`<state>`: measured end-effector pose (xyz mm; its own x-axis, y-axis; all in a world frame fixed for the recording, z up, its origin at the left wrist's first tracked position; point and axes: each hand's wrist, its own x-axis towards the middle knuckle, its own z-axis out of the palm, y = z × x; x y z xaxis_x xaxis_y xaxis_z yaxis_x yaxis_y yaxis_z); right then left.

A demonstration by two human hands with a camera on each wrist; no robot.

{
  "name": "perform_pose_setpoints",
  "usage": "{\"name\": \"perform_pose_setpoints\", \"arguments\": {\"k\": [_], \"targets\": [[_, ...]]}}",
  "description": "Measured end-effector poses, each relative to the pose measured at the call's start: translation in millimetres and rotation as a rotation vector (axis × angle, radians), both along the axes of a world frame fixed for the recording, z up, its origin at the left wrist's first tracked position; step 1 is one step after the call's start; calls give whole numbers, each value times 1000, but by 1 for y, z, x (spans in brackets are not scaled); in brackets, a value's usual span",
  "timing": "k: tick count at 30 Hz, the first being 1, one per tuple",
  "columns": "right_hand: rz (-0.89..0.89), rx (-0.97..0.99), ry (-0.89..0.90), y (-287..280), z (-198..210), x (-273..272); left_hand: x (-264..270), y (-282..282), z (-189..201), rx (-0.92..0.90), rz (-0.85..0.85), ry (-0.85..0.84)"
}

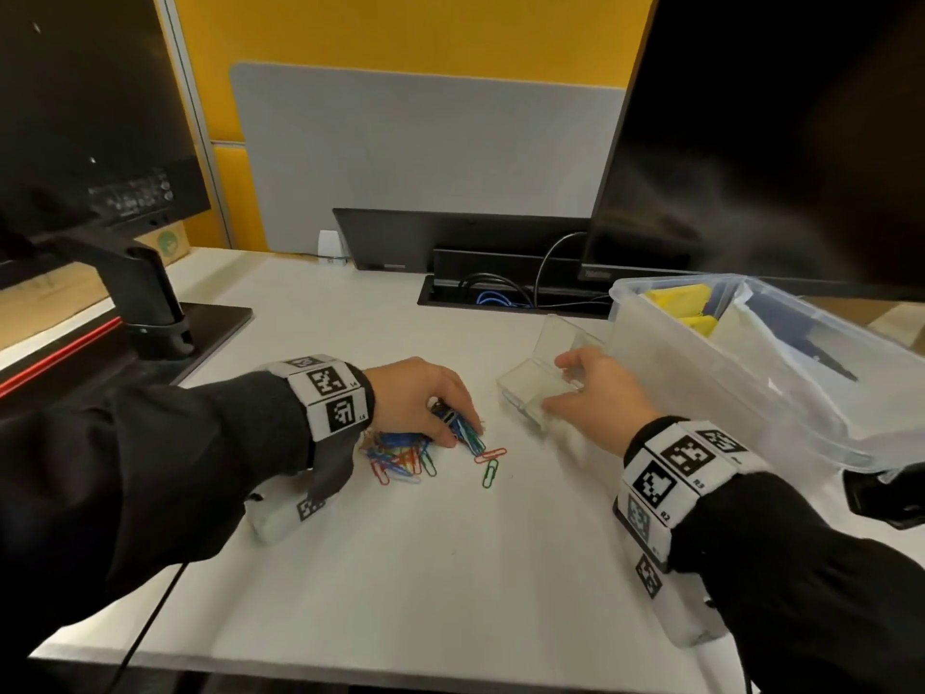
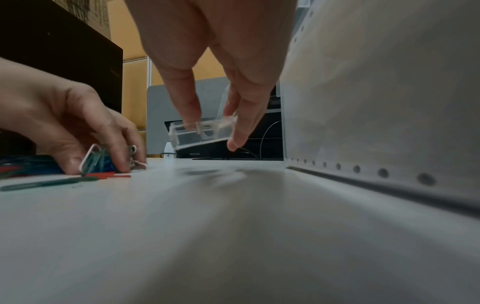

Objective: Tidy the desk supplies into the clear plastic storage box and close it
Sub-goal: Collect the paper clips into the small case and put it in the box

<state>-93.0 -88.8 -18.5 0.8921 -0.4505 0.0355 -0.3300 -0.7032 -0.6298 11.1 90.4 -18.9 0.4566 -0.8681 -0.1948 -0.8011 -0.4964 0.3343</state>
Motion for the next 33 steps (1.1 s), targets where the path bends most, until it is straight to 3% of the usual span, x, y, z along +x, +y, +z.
{"name": "perform_pose_setpoints", "arguments": {"k": [7,11,16,22,27,30,33], "targets": [[19,-12,25,2,-1,-3,6,2,8,-142,134,-85],[54,-5,41,2,-2,-1,11,1,34,-437,225,14],[112,-11,42,6,1,-3,0,-31,52,-608,169,117],[117,-31,-4,6,2,-5,-15,-49,30,-385,51,110],[51,-13,16,3,-1,-3,12,-37,35,-375,230,-83],[11,1,25,3,-1,0,29,-40,20,-73,283,-152],[-14,16,16,3,-1,3,32,-46,8,233,225,-141]]}}
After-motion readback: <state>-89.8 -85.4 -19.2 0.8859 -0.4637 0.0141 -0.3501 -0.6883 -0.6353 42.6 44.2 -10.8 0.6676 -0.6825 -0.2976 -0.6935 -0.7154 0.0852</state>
